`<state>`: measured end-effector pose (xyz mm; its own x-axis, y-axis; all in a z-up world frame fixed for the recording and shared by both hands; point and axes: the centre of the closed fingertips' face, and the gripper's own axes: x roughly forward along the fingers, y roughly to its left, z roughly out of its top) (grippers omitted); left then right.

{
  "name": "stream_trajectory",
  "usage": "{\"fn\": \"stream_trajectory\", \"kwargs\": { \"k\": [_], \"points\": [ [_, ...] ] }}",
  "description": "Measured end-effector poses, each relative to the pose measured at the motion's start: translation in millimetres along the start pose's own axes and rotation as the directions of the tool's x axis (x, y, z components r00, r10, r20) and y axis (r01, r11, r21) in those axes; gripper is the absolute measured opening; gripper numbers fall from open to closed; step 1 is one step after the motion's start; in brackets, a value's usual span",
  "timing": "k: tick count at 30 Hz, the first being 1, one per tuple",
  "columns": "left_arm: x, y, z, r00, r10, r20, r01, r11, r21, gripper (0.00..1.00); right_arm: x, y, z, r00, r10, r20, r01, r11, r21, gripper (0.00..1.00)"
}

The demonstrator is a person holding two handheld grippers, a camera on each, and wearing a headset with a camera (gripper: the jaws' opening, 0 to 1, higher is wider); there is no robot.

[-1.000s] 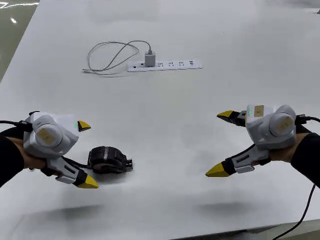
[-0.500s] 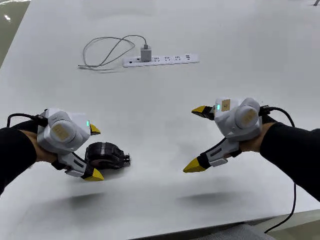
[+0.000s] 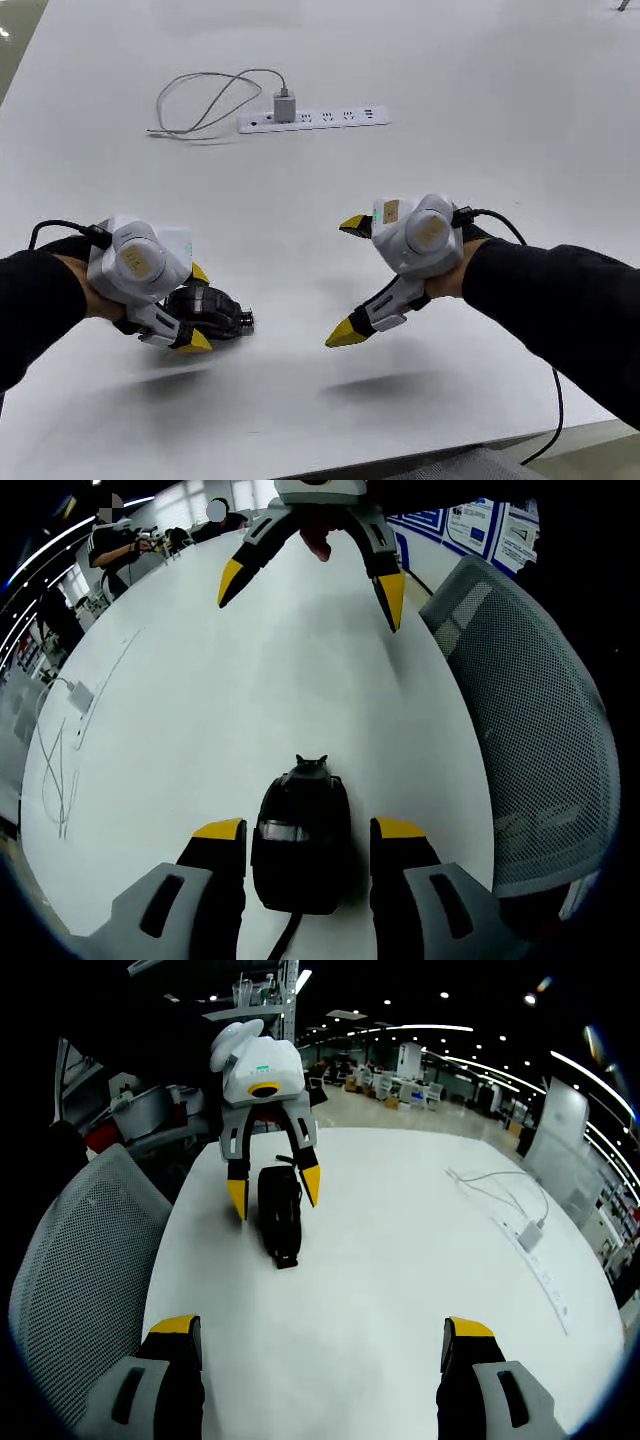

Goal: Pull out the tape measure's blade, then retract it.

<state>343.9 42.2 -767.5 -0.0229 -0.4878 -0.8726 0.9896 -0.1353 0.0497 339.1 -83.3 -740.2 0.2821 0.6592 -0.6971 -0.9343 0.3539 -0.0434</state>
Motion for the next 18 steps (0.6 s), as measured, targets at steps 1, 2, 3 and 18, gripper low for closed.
{"fn": "stream_trajectory", "kwargs": {
  "k": [1,2,3,18],
  "points": [
    [0.3,0.1,-0.4,1.0,0.0,-0.003,0.0,1.0,0.002,0.42,1.7,-0.1,0.9,1.0,0.002,0.0,-0.002,1.0,0.0,0.99],
    [0.7,4.1,-2.0,0.9998,0.017,-0.012,-0.017,1.0,0.015,0.39,3.5,1.0,2.5,1.0,0.003,0.0,-0.003,1.0,0.0,0.99],
    [1.4,5.7,-3.0,0.9997,0.018,-0.014,-0.018,1.0,0.021,0.36,5.0,1.2,3.6,1.0,0.004,0.002,-0.004,1.0,0.001,0.99],
    [2.3,8.6,-4.4,0.998,0.048,-0.041,-0.05,0.998,-0.042,0.31,32.1,5.0,9.3,0.9993,0.034,-0.014,-0.035,0.998,-0.042,0.87]
  ]
}}
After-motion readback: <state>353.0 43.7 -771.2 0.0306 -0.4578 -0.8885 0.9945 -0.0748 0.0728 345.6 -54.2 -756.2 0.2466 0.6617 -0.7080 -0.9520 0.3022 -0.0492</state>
